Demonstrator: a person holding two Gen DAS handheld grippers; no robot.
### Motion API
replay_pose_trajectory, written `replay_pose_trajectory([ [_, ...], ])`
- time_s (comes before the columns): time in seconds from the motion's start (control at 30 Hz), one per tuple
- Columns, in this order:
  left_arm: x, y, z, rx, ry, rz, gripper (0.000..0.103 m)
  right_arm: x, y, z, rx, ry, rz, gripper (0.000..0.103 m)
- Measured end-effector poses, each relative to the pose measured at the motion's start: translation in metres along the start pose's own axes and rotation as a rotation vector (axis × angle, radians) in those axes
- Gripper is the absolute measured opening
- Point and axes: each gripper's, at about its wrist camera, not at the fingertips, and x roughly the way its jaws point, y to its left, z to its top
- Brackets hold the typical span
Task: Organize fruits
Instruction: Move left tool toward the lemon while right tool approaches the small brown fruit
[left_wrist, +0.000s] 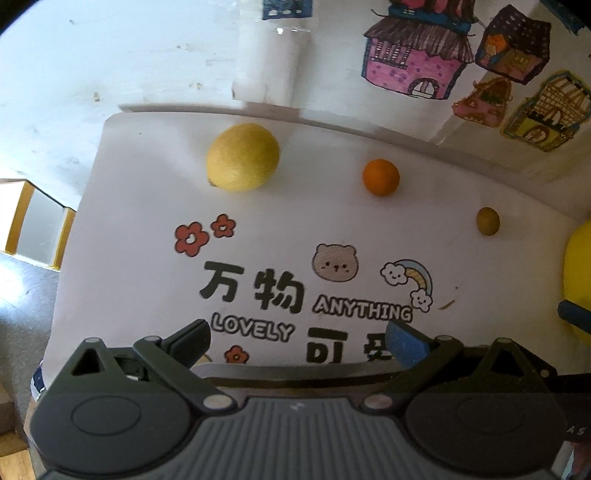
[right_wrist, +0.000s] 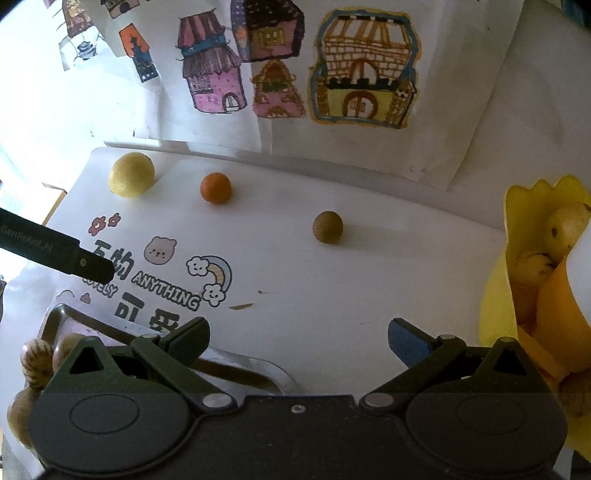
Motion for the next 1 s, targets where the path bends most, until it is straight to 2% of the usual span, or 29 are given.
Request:
replay_pose_trajectory([
  [0.6, 0.02, -0.028, 0.031, 0.025, -0.022, -0.017, 0.103, 0.02, -0.015, 0.014, -0.039, -0.025, 0.002, 0.102],
  [0.8, 0.028, -0.039, 0.039, 0.044, -0.037, -0.025, 0.103, 0.022, -0.008, 0.013, -0.083, -0.058, -0.015, 0.102],
  [1.0, 0.033, -0.046, 0.042, 0.054, -0.045, -0.036, 0.103, 0.019, 0.01, 0.0, -0.091, -0.08, 0.01, 0.102],
])
